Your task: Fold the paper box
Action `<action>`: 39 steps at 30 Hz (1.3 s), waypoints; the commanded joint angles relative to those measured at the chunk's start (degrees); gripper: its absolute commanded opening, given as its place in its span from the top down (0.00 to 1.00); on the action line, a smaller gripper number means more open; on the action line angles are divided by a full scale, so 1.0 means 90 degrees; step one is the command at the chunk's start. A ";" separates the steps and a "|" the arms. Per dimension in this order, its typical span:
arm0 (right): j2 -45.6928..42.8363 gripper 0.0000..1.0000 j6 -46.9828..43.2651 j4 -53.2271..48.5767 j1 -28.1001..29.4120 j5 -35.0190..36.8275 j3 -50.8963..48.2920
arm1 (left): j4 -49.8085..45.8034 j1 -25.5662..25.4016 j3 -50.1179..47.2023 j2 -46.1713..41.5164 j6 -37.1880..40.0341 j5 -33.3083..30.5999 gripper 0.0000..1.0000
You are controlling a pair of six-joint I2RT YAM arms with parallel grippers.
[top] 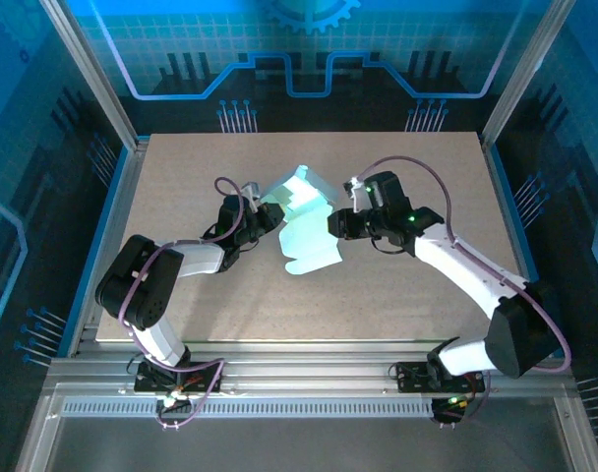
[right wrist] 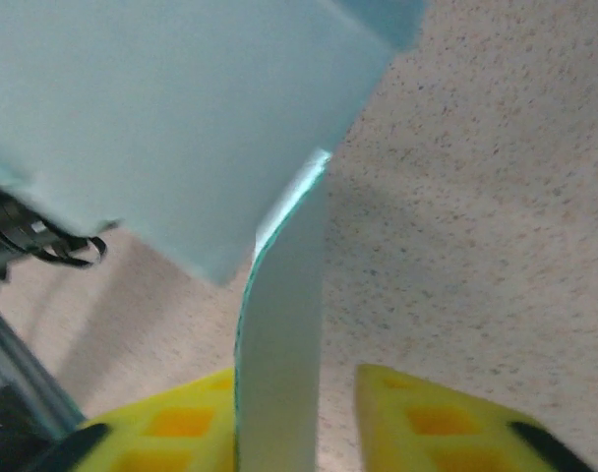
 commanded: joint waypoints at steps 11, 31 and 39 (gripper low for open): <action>0.0205 0.84 0.2222 0.3306 -0.0891 -0.3044 -0.1167 | 0.0645 0.0032 0.0066 -0.0064 -0.0533 0.0143 1.00; -0.0147 0.51 0.1565 0.2093 -0.1122 -0.2910 -0.0530 | 0.0640 0.0107 0.0038 -0.0113 -0.0560 0.0118 1.00; -0.0069 0.31 -0.1176 -0.1426 -0.1142 -0.1483 0.1983 | 0.0378 0.0106 0.0107 -0.0200 -0.0272 0.0144 1.00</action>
